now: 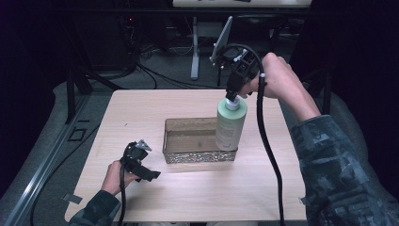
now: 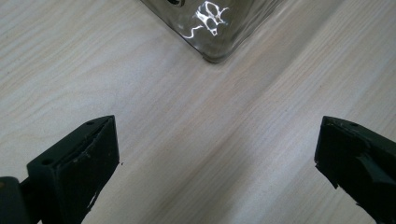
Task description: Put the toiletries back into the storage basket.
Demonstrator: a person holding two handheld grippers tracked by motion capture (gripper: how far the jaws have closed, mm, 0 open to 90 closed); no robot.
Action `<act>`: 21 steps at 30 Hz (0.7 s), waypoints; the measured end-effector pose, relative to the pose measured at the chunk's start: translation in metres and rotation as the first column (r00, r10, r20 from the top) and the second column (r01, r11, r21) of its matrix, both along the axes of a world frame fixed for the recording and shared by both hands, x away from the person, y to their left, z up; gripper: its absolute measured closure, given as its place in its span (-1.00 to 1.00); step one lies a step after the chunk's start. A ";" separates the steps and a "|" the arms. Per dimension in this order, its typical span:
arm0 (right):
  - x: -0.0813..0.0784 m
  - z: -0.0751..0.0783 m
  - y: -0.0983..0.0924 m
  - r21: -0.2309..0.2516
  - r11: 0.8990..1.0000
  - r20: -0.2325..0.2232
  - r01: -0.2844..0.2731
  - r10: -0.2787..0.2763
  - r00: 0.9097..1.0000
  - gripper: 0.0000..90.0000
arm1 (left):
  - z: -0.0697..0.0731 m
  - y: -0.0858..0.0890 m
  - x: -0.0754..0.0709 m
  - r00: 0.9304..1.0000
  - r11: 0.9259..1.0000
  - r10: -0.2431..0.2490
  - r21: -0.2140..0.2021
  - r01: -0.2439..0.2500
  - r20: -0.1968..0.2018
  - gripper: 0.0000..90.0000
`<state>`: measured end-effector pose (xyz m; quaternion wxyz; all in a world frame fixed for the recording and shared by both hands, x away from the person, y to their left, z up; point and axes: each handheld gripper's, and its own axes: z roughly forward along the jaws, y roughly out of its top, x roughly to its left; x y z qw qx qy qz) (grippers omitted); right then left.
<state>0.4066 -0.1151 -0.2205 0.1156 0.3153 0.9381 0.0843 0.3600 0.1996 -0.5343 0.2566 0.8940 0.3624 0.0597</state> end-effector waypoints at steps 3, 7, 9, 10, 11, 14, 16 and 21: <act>0.004 -0.002 0.000 0.001 1.000 0.002 0.007 -0.007 1.000 0.39 | 0.000 0.000 0.000 1.000 1.000 -0.003 0.002 0.003 0.000 -1.00; 0.008 -0.003 -0.001 0.007 1.000 0.002 0.013 -0.013 1.000 0.40 | 0.000 0.000 0.000 1.000 1.000 -0.004 0.004 0.004 0.002 -1.00; 0.009 -0.004 0.000 0.009 1.000 -0.001 0.018 -0.018 1.000 0.39 | 0.000 0.000 0.000 1.000 1.000 -0.003 0.004 0.003 -0.001 -1.00; 0.010 -0.005 0.000 0.009 1.000 0.000 0.016 -0.016 1.000 0.39 | 0.000 0.000 0.000 1.000 1.000 -0.003 0.004 0.003 0.000 -1.00; 0.011 -0.006 0.000 0.009 1.000 0.000 0.018 -0.018 1.000 0.39 | 0.000 0.000 0.000 1.000 1.000 -0.004 0.004 0.004 -0.001 -1.00; 0.014 -0.008 0.000 0.007 1.000 -0.001 0.022 -0.021 1.000 0.39 | 0.000 0.000 0.000 1.000 1.000 -0.004 0.006 0.004 -0.001 -1.00; 0.014 -0.008 0.000 0.015 1.000 0.001 0.028 -0.028 1.000 0.39 | 0.000 -0.001 0.000 1.000 1.000 -0.004 0.007 0.004 -0.001 -1.00; 0.018 -0.009 0.000 0.008 0.999 0.012 0.034 -0.034 0.999 0.39 | 0.000 -0.001 0.000 1.000 1.000 -0.007 0.006 0.007 -0.004 -1.00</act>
